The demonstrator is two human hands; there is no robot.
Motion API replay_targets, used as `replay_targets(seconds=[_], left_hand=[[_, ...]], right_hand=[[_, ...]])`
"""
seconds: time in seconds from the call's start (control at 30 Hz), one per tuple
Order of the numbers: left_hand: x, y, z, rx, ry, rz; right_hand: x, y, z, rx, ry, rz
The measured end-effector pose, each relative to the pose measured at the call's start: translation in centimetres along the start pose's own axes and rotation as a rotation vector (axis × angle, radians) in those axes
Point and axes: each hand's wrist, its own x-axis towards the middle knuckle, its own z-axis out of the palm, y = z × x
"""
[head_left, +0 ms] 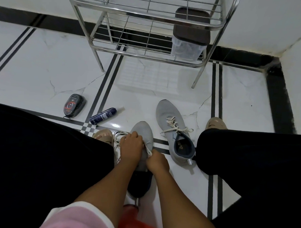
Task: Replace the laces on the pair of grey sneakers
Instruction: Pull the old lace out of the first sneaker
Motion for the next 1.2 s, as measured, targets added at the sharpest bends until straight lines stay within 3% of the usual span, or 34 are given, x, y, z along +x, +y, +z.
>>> replay_targets(seconds=[0.3,0.6,0.77,0.83,0.93,1.0,1.07,1.13,1.2], left_hand=[[-0.2,-0.5,1.0,-0.171,-0.076,0.024],[0.0,-1.3,0.3,-0.464,-0.124,-0.174],[0.7,-1.4,-0.3,-0.520,-0.217,-0.185],[1.2,-2.0,0.0,-0.595,-0.246,-0.249],[1.9,-3.5,0.2,-0.956,-0.265,-0.504],[2.0,-3.6,-0.4,-1.011,-0.183,-0.586],[1.9,-2.9,-1.2,-0.973,0.011,-0.624],[1.0,-1.8,-2.2,-0.763,0.151,-0.617],[-0.2,-0.8,-2.8,-0.493,0.127,-0.540]], right_hand=[[0.0,0.7,-0.3,0.098,-0.015,0.086],[0.2,0.5,-0.6,0.086,-0.052,0.111],[0.5,0.3,-1.0,0.119,-0.119,0.126],[0.6,0.6,-1.0,0.107,-0.116,0.133],[1.0,1.2,-1.2,0.122,-0.110,0.207],[1.3,1.4,-1.4,0.153,-0.113,0.252],[1.4,0.9,-1.7,0.156,-0.089,0.253],[1.6,0.4,-2.0,0.116,0.025,0.194],[2.0,-0.2,-2.6,0.118,0.175,0.090]])
